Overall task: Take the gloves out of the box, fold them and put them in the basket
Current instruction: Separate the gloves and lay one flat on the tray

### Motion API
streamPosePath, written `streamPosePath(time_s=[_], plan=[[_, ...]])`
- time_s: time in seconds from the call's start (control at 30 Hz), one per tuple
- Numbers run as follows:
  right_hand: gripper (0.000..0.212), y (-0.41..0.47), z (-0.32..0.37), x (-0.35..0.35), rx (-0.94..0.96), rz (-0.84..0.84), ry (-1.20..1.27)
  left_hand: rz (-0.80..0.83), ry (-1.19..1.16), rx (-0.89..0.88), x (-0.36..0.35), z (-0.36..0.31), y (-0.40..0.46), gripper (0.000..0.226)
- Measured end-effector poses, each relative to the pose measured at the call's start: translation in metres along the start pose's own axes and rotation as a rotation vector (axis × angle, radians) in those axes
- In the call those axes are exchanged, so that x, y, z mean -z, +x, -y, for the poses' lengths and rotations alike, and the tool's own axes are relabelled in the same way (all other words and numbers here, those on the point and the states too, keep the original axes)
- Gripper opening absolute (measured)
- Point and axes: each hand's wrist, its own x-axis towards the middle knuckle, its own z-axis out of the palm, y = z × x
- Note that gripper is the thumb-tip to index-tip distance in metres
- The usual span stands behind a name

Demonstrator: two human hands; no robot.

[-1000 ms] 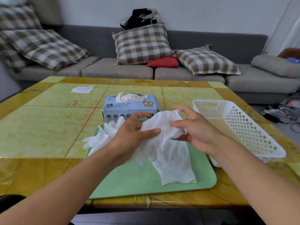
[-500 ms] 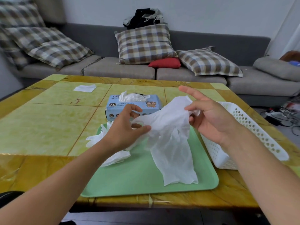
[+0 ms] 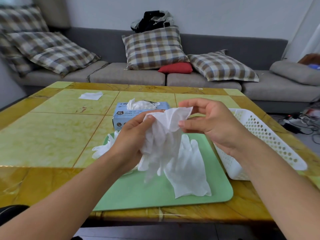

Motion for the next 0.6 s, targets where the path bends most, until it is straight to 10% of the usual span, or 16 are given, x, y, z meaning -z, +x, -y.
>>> streamPosePath(time_s=[0.17, 0.37, 0.6], plan=[[0.093, 0.003, -0.018, 0.004, -0.134, 0.207, -0.101, 0.082, -0.138, 0.214, -0.003, -0.006, -0.004, 0.038], [0.028, 0.003, -0.026, -0.009, -0.214, 0.177, 0.453, 0.082, -0.082, 0.160, -0.004, -0.004, -0.005, 0.030], [0.032, 0.005, -0.015, -0.006, -0.184, 0.038, 0.510, 0.233, 0.242, -0.003, 0.009, -0.001, -0.001, 0.037]])
